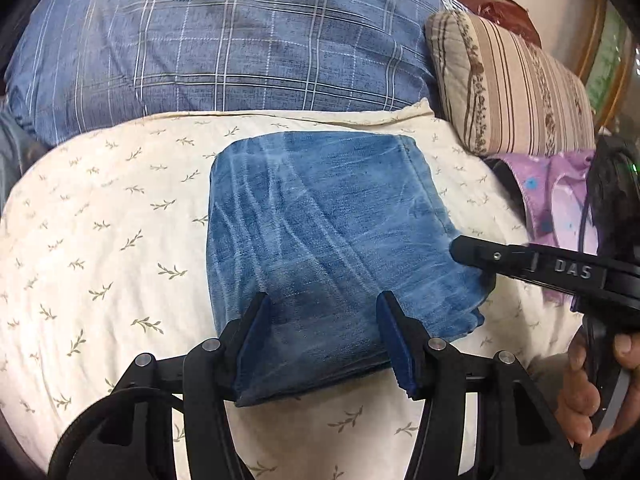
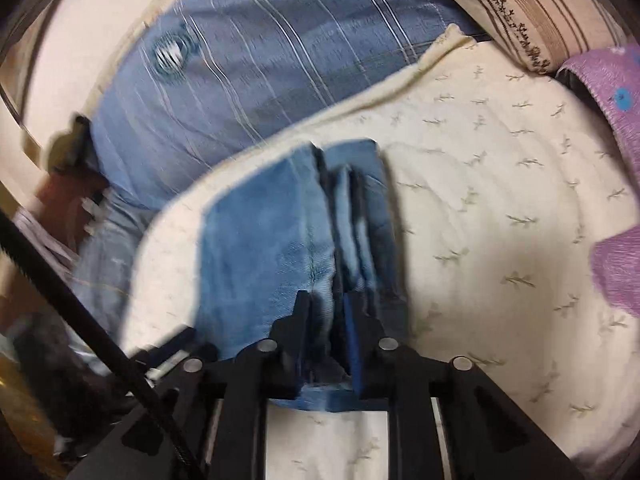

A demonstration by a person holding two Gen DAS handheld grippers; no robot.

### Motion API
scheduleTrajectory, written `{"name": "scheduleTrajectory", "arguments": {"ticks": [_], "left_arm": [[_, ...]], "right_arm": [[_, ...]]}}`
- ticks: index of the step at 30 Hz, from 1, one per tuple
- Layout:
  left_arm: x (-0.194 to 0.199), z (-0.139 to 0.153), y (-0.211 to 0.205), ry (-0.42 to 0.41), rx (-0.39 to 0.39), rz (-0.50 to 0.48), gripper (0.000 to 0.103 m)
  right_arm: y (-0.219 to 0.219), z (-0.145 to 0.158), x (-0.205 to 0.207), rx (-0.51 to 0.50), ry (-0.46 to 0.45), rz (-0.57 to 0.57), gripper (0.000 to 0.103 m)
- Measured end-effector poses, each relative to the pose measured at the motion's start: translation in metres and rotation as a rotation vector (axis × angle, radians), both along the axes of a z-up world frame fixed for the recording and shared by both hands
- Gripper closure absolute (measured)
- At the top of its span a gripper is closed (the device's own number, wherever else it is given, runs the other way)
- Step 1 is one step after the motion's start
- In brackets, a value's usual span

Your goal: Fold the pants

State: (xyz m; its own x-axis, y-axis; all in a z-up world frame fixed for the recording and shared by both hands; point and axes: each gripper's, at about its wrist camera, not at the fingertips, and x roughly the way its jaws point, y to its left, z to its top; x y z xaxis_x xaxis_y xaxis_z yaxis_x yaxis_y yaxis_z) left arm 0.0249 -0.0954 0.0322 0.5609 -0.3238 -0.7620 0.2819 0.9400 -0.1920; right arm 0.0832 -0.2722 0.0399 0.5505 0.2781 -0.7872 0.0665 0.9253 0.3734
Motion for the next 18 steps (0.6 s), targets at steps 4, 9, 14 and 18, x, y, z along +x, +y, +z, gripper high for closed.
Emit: {"name": "scheduleTrajectory", "arguments": {"ticks": [4, 9, 14, 18], "left_arm": [[-0.001, 0.002, -0.002, 0.012, 0.002, -0.012, 0.049], [0.003, 0.002, 0.001, 0.032, -0.022, -0.022, 0.049], [0.012, 0.019, 0.031, 0.076, -0.163, 0.002, 0.045], [0.04, 0.022, 0.06, 0.115, -0.238, 0.085, 0.042]], "right_arm": [[-0.004, 0.01, -0.011, -0.021, -0.029, -0.03, 0.1], [-0.008, -0.014, -0.006, -0.029, 0.065, -0.053, 0.085], [-0.022, 0.001, -0.014, 0.127, -0.044, -0.072, 0.029], [-0.022, 0.019, 0.004, 0.171, -0.087, -0.033, 0.021]]}}
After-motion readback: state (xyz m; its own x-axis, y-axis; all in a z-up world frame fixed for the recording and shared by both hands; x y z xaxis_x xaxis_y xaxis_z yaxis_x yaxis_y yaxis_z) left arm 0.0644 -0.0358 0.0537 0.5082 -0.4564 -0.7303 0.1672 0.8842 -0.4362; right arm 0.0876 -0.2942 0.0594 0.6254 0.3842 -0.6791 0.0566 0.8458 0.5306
